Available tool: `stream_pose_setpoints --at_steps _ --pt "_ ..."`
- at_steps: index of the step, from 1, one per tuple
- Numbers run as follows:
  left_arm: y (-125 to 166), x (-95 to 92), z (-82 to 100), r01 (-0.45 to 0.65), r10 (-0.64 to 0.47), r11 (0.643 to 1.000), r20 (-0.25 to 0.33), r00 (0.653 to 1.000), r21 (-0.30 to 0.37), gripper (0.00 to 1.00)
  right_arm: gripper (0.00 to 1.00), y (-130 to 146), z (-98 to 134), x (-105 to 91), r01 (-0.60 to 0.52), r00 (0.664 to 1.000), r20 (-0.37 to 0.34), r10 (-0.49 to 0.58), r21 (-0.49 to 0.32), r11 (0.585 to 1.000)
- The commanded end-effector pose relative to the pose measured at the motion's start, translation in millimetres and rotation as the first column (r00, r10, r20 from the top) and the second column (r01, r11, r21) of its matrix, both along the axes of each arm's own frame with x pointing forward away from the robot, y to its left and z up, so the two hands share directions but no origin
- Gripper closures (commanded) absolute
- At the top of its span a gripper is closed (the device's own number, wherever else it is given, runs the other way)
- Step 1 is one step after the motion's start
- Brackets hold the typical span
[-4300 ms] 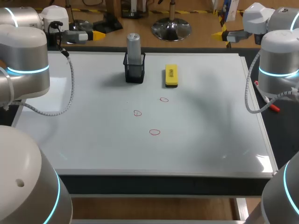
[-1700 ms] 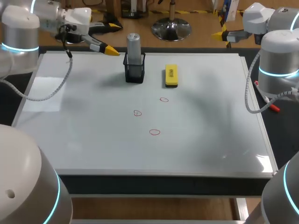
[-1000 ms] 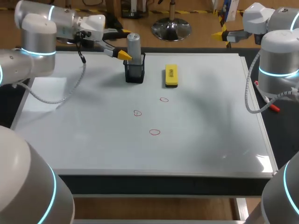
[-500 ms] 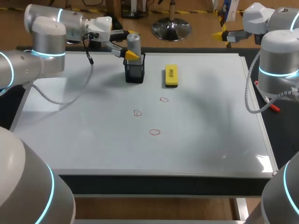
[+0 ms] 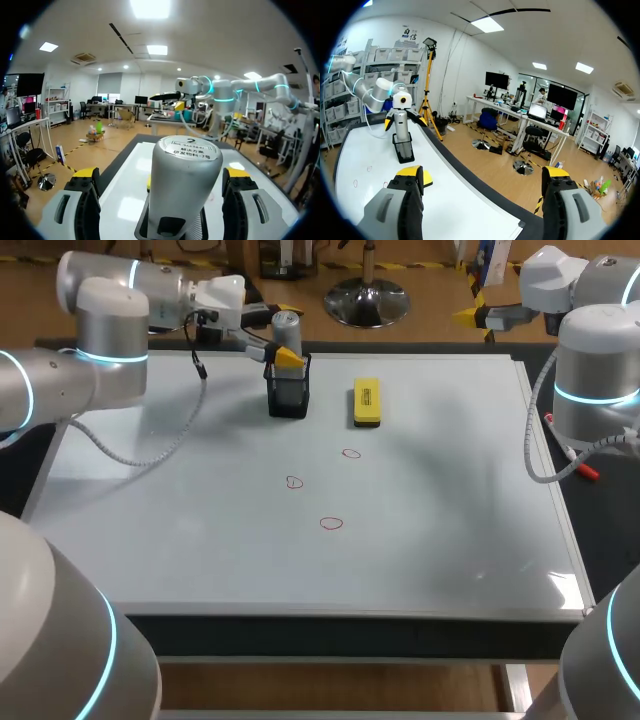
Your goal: Pick up the inspection probe, press it on each red-marked spot on the whiteboard one by one, put down the probe, pick up the eraser, and wipe off all the red marks.
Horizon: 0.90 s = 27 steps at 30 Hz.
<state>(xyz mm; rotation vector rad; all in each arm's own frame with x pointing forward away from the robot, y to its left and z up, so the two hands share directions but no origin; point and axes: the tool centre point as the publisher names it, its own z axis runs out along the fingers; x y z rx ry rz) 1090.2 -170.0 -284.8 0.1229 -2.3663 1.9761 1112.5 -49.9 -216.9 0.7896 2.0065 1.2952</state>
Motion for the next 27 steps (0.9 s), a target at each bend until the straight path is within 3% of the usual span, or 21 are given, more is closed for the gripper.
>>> stream_pose_setpoints --at_steps 1,3,4,5,15,27 --pt "0.8 -3.9 1.3 -0.005 0.005 1.000 0.002 1.000 0.005 0.10 0.00 -0.3 -0.2 0.3 -0.001 1.000 0.000 0.001 0.000 1.000" --pt "0.7 -4.1 1.1 -0.002 0.002 1.000 0.002 1.000 0.007 0.62 0.00 -0.3 -0.2 0.3 -0.001 1.000 0.000 0.001 0.000 1.000" --pt "0.7 -4.1 1.1 -0.002 0.002 1.000 0.003 1.000 0.007 0.75 0.00 -0.3 -0.2 0.3 -0.001 1.000 0.000 0.001 0.000 1.000" --pt "0.8 -4.4 1.1 -0.002 0.002 1.000 0.005 1.000 0.005 1.00 0.00 -0.3 -0.2 0.3 -0.001 1.000 0.000 0.001 0.000 1.000" --pt "2.6 -7.2 7.8 0.006 -0.006 1.000 0.032 0.999 0.002 1.00 0.00 -0.3 -0.2 0.3 -0.001 1.000 0.000 0.001 0.000 1.000" --pt "4.1 -20.2 37.0 -0.006 0.006 1.000 0.091 0.996 -0.008 1.00 0.00 -0.3 -0.2 0.3 -0.001 1.000 0.000 0.001 0.000 1.000"
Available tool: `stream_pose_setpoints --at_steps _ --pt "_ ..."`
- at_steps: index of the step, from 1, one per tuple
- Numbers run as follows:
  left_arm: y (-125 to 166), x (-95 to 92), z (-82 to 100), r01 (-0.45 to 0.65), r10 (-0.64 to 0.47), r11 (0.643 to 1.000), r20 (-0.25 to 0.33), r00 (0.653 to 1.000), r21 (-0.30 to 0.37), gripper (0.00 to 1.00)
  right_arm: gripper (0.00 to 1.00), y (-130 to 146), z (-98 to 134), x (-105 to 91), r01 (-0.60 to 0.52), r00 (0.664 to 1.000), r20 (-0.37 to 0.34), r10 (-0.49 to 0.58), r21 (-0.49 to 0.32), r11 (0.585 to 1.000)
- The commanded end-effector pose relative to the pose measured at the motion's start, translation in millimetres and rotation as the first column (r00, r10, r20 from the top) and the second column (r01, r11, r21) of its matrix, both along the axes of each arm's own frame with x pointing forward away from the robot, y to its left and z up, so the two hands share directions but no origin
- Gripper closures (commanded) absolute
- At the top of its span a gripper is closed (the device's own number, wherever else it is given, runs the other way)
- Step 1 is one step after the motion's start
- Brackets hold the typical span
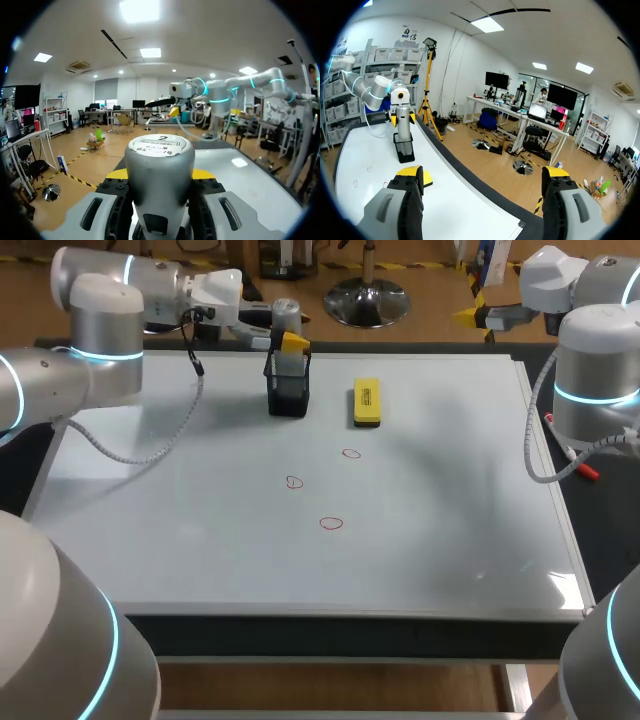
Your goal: Pick up the inspection probe, press it on each red-marked spot on the whiteboard one by one, put down the probe, pick up the eraser, and wipe off all the red marks.
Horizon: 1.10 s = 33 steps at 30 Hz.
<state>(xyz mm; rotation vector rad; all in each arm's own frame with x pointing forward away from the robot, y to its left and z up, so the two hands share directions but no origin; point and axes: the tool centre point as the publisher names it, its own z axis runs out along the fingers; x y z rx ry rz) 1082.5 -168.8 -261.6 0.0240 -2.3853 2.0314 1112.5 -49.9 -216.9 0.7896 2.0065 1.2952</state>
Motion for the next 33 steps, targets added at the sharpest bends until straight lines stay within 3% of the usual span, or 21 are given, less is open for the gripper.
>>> stream_pose_setpoints --at_steps 1,15,33 --pt "3.0 -13.4 16.1 -0.025 0.025 1.000 0.016 1.000 0.011 1.00 0.00 -0.3 -0.2 0.3 -0.001 1.000 0.000 0.001 0.000 1.000" --pt "5.9 -22.3 53.1 -0.035 0.034 0.999 0.052 0.998 0.012 1.00 0.00 -0.3 -0.2 0.3 -0.001 1.000 0.000 0.001 0.000 1.000" --pt "26.5 -30.1 109.2 -0.079 0.083 0.996 0.161 0.984 -0.033 1.00 0.00 -0.3 -0.2 0.3 -0.001 1.000 0.000 0.001 0.000 1.000"
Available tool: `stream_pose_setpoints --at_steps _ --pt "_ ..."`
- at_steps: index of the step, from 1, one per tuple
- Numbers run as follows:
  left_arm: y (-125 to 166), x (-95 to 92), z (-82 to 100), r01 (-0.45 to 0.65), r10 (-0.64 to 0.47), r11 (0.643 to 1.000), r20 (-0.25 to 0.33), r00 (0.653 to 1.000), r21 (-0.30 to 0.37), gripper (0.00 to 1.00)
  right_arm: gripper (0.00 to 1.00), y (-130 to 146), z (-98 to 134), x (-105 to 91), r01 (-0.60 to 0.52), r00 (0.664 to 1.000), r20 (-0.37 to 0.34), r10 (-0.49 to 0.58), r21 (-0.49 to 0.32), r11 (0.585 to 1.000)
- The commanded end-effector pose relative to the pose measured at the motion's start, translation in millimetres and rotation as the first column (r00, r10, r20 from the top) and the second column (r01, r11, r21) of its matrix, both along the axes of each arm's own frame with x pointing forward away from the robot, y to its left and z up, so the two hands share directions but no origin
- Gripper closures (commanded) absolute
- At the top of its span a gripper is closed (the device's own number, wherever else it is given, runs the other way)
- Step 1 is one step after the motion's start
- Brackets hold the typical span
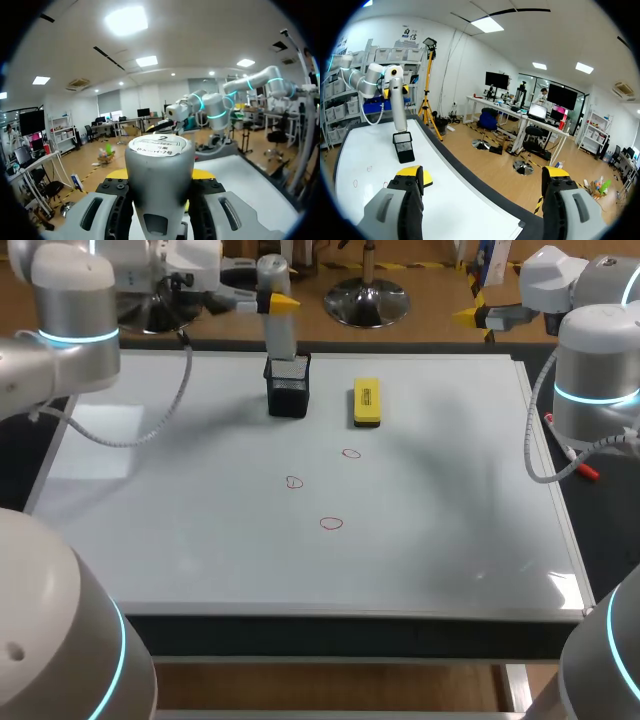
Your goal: Pick up the inspection probe, press it on each red-marked spot on the whiteboard one by one, put down the probe, pick up the eraser, and wipe off all the red marks.
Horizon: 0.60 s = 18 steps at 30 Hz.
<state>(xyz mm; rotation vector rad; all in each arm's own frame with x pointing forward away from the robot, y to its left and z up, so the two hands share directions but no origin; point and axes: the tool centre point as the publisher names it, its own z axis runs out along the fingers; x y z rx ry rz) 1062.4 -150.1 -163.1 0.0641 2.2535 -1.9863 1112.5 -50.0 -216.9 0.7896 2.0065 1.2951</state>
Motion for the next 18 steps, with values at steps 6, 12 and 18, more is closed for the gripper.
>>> stream_pose_setpoints --at_steps 6,12,18 --pt "32.6 -9.9 15.4 -0.103 0.103 0.995 0.033 0.994 0.008 1.00 0.00 -0.2 -0.2 0.3 -0.001 1.000 0.000 0.001 0.000 1.000" --pt "61.2 -13.1 13.0 -0.189 0.188 0.982 0.035 0.982 0.013 1.00 0.00 -0.2 -0.2 0.3 -0.001 1.000 0.000 0.001 0.000 1.000" --pt "90.8 -20.6 8.3 -0.285 0.284 0.958 0.043 0.958 0.023 1.00 0.00 -0.2 -0.2 0.3 -0.001 1.000 0.000 0.001 0.000 1.000"
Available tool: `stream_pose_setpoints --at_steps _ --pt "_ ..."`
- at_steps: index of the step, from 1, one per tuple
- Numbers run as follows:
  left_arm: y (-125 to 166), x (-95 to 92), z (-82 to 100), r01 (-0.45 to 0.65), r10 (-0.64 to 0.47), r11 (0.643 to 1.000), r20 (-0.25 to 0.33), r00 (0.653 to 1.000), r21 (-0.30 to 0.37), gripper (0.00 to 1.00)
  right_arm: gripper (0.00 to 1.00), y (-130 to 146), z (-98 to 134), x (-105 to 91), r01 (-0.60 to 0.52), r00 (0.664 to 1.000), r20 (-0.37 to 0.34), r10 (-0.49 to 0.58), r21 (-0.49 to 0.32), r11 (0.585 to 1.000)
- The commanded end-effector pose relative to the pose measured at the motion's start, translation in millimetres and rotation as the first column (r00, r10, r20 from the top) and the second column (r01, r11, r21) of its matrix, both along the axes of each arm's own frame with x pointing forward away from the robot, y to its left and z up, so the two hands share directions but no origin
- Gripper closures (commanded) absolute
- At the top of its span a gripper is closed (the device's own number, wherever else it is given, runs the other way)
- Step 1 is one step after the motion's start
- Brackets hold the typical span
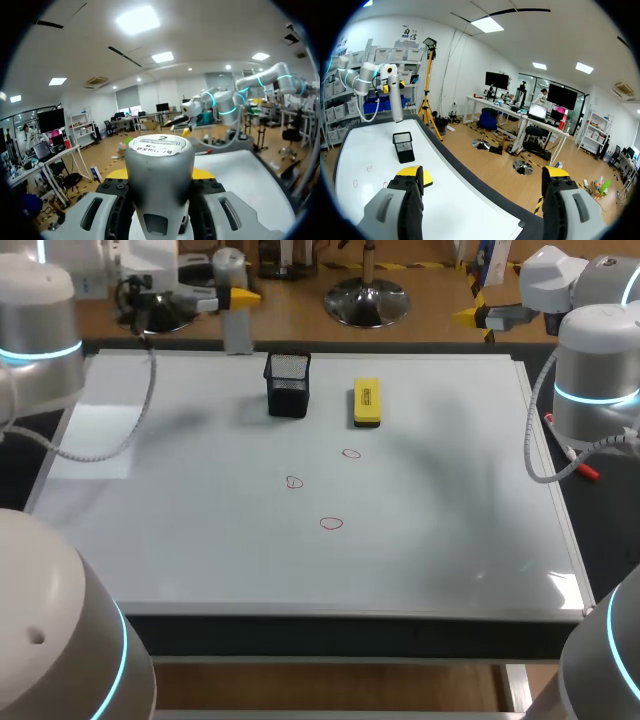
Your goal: Pick up the inspection probe, press it on each red-marked spot on the whiteboard one by one, put down the probe, pick up the eraser, and wipe off all the red marks.
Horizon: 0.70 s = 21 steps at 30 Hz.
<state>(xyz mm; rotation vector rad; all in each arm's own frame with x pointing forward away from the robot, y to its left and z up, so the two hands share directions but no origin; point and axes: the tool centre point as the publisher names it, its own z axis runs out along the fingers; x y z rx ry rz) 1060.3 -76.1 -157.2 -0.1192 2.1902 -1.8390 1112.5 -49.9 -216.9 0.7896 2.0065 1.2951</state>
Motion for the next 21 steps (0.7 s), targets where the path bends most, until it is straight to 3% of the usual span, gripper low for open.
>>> stream_pose_setpoints --at_steps 1,13,21 --pt "22.0 -20.1 1.4 -0.120 0.120 0.993 0.020 0.993 -0.005 1.00 0.00 -0.3 -0.2 0.3 -0.001 1.000 0.000 0.001 0.000 1.000" --pt "75.4 -38.7 -14.0 -0.324 0.323 0.946 0.047 0.945 0.017 1.00 0.00 -0.3 -0.2 0.3 -0.001 1.000 0.000 0.001 0.000 1.000" --pt "96.6 -43.1 -25.5 -0.379 0.378 0.925 0.043 0.925 0.023 1.00 0.00 -0.3 -0.2 0.3 -0.001 1.000 0.000 0.001 0.000 1.000"
